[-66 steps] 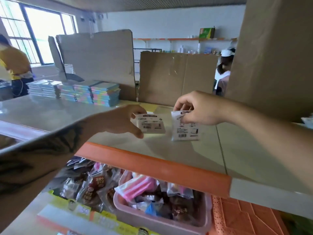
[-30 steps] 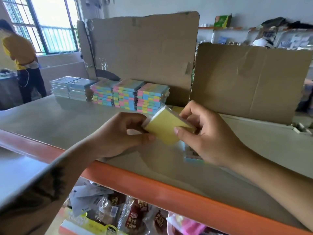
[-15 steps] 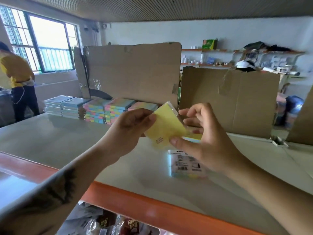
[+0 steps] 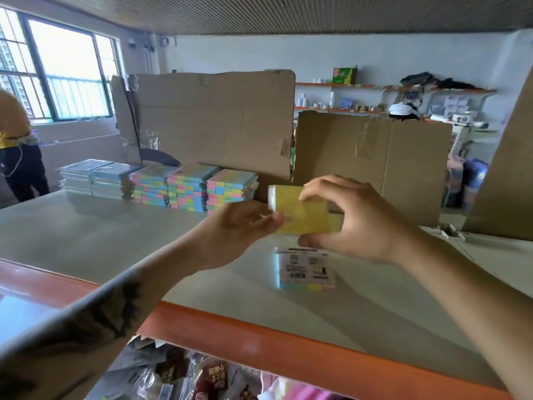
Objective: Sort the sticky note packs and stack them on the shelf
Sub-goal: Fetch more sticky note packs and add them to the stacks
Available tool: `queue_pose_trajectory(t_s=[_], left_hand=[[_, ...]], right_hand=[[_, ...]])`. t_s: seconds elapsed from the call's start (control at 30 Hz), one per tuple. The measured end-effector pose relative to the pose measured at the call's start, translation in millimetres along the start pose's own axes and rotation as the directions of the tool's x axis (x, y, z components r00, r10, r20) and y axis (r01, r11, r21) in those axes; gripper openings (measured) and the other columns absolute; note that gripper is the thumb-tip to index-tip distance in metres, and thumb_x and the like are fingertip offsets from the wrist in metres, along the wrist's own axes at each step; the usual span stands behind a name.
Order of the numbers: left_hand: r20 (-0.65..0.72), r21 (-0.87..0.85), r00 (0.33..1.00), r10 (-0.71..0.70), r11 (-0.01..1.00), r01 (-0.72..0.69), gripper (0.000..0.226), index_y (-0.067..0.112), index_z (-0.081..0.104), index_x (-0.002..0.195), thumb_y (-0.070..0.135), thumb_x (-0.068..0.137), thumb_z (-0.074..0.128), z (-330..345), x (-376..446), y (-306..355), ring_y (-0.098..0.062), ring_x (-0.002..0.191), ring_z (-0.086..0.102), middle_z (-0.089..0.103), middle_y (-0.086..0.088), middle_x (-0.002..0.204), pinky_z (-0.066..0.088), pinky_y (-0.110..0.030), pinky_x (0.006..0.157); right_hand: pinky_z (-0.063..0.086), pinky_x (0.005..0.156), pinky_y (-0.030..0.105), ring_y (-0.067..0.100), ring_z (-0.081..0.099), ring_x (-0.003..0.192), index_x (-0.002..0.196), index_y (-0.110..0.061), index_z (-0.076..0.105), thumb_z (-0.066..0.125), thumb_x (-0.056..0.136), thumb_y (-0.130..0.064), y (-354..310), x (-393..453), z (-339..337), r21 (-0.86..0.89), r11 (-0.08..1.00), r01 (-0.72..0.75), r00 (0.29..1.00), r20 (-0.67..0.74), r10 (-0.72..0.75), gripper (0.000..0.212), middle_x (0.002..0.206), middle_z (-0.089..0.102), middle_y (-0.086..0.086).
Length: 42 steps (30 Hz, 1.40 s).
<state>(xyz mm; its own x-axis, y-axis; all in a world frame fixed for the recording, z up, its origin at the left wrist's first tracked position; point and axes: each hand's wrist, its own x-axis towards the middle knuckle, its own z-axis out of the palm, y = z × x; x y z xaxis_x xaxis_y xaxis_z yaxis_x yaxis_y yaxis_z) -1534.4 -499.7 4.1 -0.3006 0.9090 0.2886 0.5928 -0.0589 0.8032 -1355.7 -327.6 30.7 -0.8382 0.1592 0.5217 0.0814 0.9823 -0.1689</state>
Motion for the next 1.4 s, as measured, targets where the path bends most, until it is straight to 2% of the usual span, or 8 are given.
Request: queue_pose_trajectory(t_s=[0.17,0.3,0.57,0.9,1.03,1.17,1.3,1.4], left_hand=[[0.094,0.506,0.973,-0.211,0.852,0.136,0.095,0.054,0.039,0.145,0.101,0.062,0.036,3.5,-22.7,-13.6,-0.007,0.134,0.044,0.046,0.023,0.145,0.043,-0.037,0.11],[0.161,0.695,0.966,-0.205,0.718,0.037,0.094,0.052,0.023,0.154,0.094,0.07,0.025,11.6,-28.9,-6.2,-0.003,0.148,0.015,0.022,0.026,0.162,0.013,-0.029,0.12],[0.142,0.714,0.971,-0.19,0.699,0.033,0.096,0.051,0.022,0.154,0.095,0.068,0.033,12.8,-29.3,-8.0,-0.004,0.145,0.019,0.024,0.025,0.161,0.017,-0.03,0.118],[0.153,0.703,0.968,-0.2,0.711,0.036,0.099,0.052,0.021,0.155,0.095,0.067,0.033,16.1,-27.1,-6.6,-0.005,0.147,0.017,0.022,0.025,0.161,0.017,-0.034,0.119],[0.144,0.688,0.972,-0.185,0.725,0.036,0.092,0.051,0.031,0.151,0.094,0.07,0.04,17.1,-22.9,-8.3,-0.006,0.144,0.022,0.029,0.024,0.158,0.02,-0.032,0.116],[0.096,0.648,0.98,-0.172,0.758,0.069,0.087,0.045,0.048,0.141,0.093,0.068,0.053,15.3,-22.9,-6.6,-0.005,0.129,0.037,0.047,0.024,0.14,0.027,-0.027,0.099],[0.057,0.525,0.988,-0.142,0.846,0.091,0.086,0.037,0.064,0.123,0.091,0.068,0.027,11.8,-23.6,-3.4,-0.004,0.11,0.05,0.062,0.017,0.123,0.039,-0.033,0.098],[0.024,0.414,0.985,-0.171,0.899,0.145,0.087,0.03,0.069,0.112,0.092,0.073,0.021,11.7,-22.6,-5.8,-0.015,0.102,0.06,0.068,0.007,0.107,0.048,-0.046,0.096]], right_hand=[[0.044,0.084,0.028,0.009,0.057,0.098,0.114,-0.044,0.062,0.086,0.07,-0.058,43.5,24.2,-2.1,0.036,0.961,-0.273,0.961,0.062,0.271,0.052,0.116,0.062,-0.018],[0.039,0.065,0.025,0.006,0.048,0.071,0.104,-0.037,0.064,0.089,0.069,-0.055,76.7,29.0,23.5,0.068,0.926,-0.371,0.925,0.117,0.361,0.047,0.087,0.058,-0.016],[0.051,0.089,0.041,0.025,0.062,0.094,0.097,-0.049,0.061,0.07,0.051,-0.083,98.4,17.9,46.5,0.121,0.912,-0.391,0.904,0.238,0.356,0.057,0.105,0.066,-0.008],[0.049,0.082,0.034,0.019,0.058,0.087,0.111,-0.042,0.064,0.081,0.075,-0.061,96.3,15.5,48.2,0.05,0.909,-0.413,0.896,0.204,0.395,0.044,0.102,0.062,-0.011],[0.048,0.095,0.035,0.02,0.061,0.107,0.119,-0.038,0.063,0.081,0.079,-0.053,90.1,15.6,44.1,0.071,0.903,-0.424,0.889,0.225,0.399,0.046,0.12,0.065,-0.004],[0.043,0.105,0.032,0.009,0.054,0.127,0.125,-0.04,0.063,0.077,0.083,-0.056,58.1,9.5,21.0,0.052,0.956,-0.29,0.956,0.072,0.286,0.047,0.136,0.061,-0.012],[0.049,0.09,0.026,-0.006,0.06,0.111,0.112,-0.047,0.068,0.066,0.066,-0.084,8.2,-2.2,6.0,0.205,0.946,-0.25,0.905,0.398,0.152,0.059,0.116,0.067,-0.025],[0.051,0.084,0.019,-0.005,0.064,0.1,0.113,-0.042,0.069,0.077,0.062,-0.075,-4.9,-3.8,12.3,0.205,0.953,-0.225,0.863,0.496,0.097,0.062,0.108,0.069,-0.025]])
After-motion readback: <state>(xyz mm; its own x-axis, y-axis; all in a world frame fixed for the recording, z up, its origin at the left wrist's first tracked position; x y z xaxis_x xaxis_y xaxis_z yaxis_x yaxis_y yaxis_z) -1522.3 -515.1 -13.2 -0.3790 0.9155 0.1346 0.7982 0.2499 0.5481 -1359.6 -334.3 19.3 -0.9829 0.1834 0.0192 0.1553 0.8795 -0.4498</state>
